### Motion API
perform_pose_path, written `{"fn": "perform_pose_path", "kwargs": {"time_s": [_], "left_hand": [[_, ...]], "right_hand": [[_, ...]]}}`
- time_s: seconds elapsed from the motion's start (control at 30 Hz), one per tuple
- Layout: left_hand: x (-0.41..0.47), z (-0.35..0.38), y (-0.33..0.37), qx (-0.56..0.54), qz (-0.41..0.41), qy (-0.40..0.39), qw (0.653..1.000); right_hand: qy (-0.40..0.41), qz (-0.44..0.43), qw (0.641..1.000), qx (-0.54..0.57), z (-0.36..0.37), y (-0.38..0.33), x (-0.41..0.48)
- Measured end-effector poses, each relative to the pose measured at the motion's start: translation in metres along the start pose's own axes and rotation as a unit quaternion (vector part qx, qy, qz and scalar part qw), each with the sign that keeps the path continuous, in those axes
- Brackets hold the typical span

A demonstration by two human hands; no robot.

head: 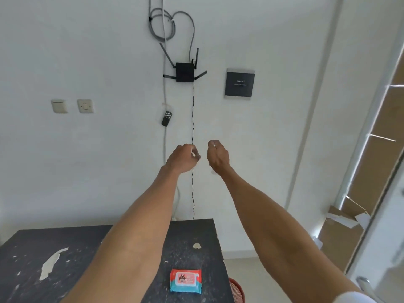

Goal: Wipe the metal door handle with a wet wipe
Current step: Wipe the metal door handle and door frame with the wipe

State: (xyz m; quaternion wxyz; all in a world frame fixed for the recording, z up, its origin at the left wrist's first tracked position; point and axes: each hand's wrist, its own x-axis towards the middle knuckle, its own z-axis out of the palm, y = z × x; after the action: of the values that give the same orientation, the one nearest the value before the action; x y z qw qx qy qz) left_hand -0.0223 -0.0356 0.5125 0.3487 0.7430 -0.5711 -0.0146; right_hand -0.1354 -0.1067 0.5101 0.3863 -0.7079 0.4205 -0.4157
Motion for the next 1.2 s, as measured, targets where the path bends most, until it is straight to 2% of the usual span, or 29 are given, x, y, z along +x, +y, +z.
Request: {"fn": "perform_pose_path", "kwargs": {"time_s": [0.07, 0.2, 0.33, 0.47, 0.67, 0.9, 1.07, 1.2], "left_hand": [[0.001, -0.004, 0.014, -0.018, 0.02, -0.01, 1.0], [-0.001, -0.006, 0.044, -0.069, 0.056, -0.009, 0.996], [-0.005, -0.002, 0.066, -0.108, 0.079, -0.02, 0.991], [-0.006, 0.003, 0.087, -0.131, 0.092, -0.031, 0.987], [-0.008, 0.022, 0.13, -0.162, 0.13, -0.056, 0.977], [-0.023, 0.06, 0.205, -0.218, 0.184, -0.1, 0.953], [-0.041, 0.09, 0.273, -0.248, 0.231, -0.126, 0.932], [-0.063, 0.116, 0.335, -0.283, 0.276, -0.117, 0.911]], "right_hand": [[0.028, -0.039, 0.999, 0.0, -0.007, -0.009, -0.002], [0.075, -0.061, 0.995, 0.011, -0.024, -0.027, -0.006], [0.105, -0.051, 0.993, 0.005, -0.046, -0.033, -0.012], [0.113, -0.028, 0.992, 0.047, -0.069, -0.034, -0.018], [0.176, -0.023, 0.982, 0.063, -0.114, -0.024, -0.022], [0.26, -0.039, 0.965, -0.017, -0.202, -0.003, -0.044], [0.297, -0.03, 0.954, 0.009, -0.272, 0.008, -0.065], [0.322, -0.027, 0.946, -0.023, -0.338, 0.022, -0.085]]}}
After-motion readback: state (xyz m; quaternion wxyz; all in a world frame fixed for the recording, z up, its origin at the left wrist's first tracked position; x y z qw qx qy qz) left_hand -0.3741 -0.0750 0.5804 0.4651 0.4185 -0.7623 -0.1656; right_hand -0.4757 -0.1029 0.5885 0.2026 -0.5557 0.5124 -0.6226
